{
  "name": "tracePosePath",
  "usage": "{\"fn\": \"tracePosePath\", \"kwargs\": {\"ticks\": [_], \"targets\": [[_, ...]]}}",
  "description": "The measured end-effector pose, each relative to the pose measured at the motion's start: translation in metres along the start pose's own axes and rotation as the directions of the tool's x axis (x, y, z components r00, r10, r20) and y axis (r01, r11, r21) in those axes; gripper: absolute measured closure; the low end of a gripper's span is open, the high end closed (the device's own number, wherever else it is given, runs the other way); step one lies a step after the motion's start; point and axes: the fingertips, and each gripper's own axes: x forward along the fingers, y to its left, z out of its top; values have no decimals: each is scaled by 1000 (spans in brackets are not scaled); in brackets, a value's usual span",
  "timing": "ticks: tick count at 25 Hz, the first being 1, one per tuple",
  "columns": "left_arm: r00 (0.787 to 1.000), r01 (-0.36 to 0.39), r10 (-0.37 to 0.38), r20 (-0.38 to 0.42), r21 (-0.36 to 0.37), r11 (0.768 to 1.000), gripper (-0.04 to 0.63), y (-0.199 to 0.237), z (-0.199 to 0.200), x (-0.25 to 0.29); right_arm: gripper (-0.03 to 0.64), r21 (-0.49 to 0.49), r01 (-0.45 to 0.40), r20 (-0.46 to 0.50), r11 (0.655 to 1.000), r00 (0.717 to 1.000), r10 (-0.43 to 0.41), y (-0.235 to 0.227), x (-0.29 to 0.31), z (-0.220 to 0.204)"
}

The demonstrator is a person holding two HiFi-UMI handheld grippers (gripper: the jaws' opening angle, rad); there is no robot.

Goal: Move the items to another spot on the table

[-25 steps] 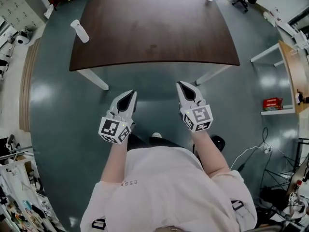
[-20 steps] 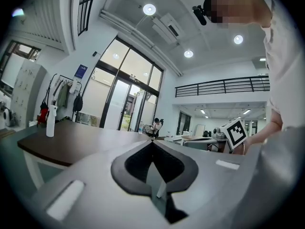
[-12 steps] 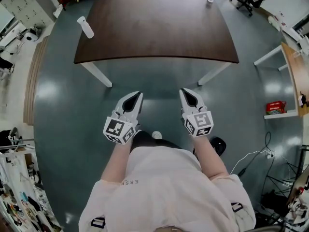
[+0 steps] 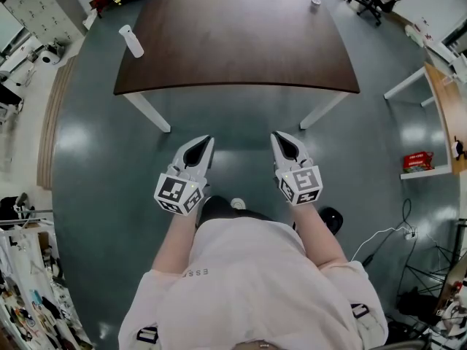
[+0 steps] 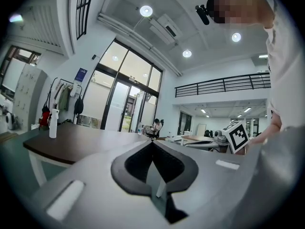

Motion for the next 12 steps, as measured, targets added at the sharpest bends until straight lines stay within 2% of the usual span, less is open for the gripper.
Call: {"fn": "tracePosePath", "kwargs": {"ticks": [12], "targets": [[1000, -1, 1, -3, -11, 1000, 579, 10, 2, 3, 629, -19, 7, 2, 1000, 1000, -6, 0, 4, 3]]}}
